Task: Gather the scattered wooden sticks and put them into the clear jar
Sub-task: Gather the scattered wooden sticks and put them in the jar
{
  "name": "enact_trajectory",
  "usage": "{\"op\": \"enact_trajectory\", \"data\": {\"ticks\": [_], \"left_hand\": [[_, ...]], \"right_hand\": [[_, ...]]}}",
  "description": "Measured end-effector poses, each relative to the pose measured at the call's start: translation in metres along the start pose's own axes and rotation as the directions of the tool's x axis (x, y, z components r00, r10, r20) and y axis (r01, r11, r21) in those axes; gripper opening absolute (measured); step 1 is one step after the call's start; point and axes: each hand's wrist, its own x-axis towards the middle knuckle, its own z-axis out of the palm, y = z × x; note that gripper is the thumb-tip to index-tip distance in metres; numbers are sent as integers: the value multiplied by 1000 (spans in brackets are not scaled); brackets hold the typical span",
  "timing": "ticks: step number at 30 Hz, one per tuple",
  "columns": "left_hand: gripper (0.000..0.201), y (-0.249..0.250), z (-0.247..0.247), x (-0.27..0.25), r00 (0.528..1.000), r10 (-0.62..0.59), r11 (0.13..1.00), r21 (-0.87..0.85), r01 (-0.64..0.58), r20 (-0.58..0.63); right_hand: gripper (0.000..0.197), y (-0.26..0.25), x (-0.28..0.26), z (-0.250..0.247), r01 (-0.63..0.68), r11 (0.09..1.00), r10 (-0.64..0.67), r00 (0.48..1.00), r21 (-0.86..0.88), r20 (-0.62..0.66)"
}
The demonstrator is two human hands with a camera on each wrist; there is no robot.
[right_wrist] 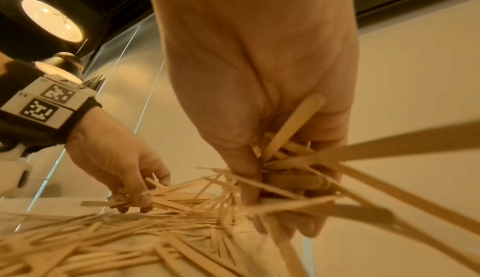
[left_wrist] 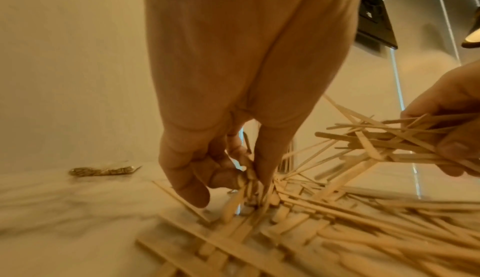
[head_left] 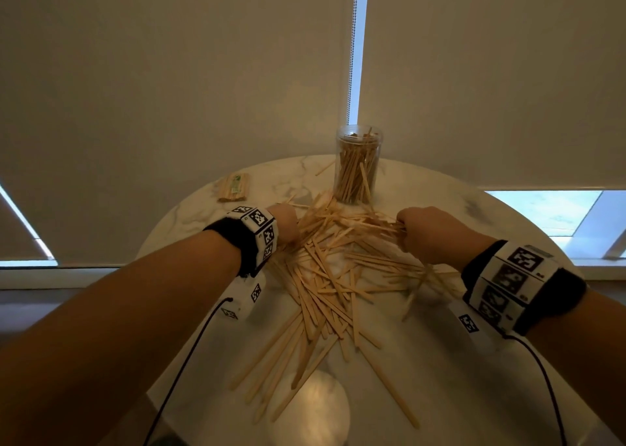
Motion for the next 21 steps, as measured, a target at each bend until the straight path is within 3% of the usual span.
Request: {"op": "enact_trajectory", "data": {"ticks": [5, 7, 11, 15, 16, 19, 21], "left_hand": [[12, -9, -1, -1, 1000, -12, 981, -192, 10, -14], [23, -11, 1, 2, 999, -20, 941, -339, 8, -33], [36, -12, 1, 4, 997, -73, 736, -675, 55, 2], [35, -1, -7, 1, 983, -181, 485, -872, 71, -21], [52, 2, -10, -1, 978, -208, 444, -894, 68, -29], [124, 11, -19, -5, 961, -257, 480, -877, 33, -104], [144, 17, -24, -7, 960, -236, 469, -883, -23, -151]], "right_hand": [[18, -3, -1, -3, -46, 980, 46, 999, 193, 6], [17, -5, 0, -2, -62, 966, 62, 998, 251, 8], [14, -12, 3, -2, -61, 925, 73, 997, 375, -18], [15, -25, 7, -4, -13, 878, 42, 998, 478, -50], [15, -28, 8, -4, 1, 867, 34, 998, 499, -61], [14, -38, 12, -5, 39, 848, 21, 994, 528, -109], [14, -44, 16, -5, 63, 828, 22, 989, 558, -143]]}}
